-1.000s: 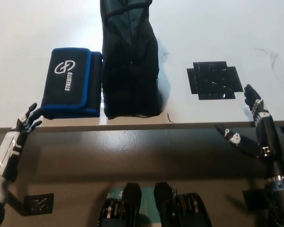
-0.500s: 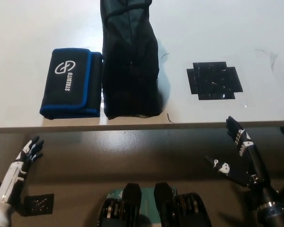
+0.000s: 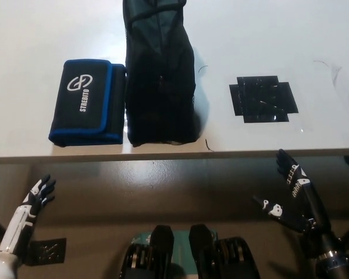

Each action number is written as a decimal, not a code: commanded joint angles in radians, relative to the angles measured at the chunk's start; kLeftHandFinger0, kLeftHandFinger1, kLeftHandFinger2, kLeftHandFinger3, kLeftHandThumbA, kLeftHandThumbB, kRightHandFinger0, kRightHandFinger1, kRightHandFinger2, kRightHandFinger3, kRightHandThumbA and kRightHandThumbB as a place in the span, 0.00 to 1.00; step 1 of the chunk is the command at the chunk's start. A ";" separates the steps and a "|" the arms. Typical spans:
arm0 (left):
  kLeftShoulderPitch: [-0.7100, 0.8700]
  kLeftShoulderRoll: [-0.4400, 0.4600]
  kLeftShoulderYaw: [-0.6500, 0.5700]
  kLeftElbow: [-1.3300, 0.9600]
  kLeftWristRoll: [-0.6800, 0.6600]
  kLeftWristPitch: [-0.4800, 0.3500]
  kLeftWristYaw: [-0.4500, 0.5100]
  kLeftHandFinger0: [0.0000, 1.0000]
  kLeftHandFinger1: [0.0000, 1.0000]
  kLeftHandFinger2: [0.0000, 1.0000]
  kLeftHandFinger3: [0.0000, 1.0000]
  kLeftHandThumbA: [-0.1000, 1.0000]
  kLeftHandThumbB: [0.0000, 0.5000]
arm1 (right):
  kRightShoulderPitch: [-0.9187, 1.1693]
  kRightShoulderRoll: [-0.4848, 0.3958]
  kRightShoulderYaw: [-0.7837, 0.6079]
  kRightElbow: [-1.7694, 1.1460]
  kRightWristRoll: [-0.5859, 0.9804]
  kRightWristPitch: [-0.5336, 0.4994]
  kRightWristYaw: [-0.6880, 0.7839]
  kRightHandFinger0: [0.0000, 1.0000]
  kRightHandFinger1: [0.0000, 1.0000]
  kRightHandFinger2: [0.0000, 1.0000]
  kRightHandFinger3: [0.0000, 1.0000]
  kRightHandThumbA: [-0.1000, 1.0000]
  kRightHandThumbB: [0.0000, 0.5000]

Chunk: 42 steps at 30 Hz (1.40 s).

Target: Use both hands to pick up the lunch bag on the right hand side and smoothly move it near the note book on the left hand side

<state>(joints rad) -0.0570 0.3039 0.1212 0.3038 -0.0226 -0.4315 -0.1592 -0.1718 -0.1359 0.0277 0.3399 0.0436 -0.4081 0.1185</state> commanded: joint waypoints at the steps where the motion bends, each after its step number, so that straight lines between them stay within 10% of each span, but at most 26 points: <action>1: -0.017 -0.009 0.008 0.002 -0.044 -0.039 -0.002 1.00 1.00 1.00 1.00 1.00 0.44 | -0.041 0.004 -0.010 0.006 0.027 -0.045 0.013 1.00 1.00 1.00 1.00 1.00 0.56; 42: -0.028 -0.018 -0.020 0.011 -0.052 -0.039 -0.029 1.00 1.00 1.00 1.00 1.00 0.46 | 0.011 0.006 -0.007 -0.059 0.100 0.049 0.081 1.00 1.00 1.00 1.00 1.00 0.52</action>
<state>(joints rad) -0.0781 0.2861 0.0995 0.3283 -0.0569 -0.4334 -0.1819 -0.1483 -0.1233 0.0302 0.3113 0.1073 -0.3698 0.1757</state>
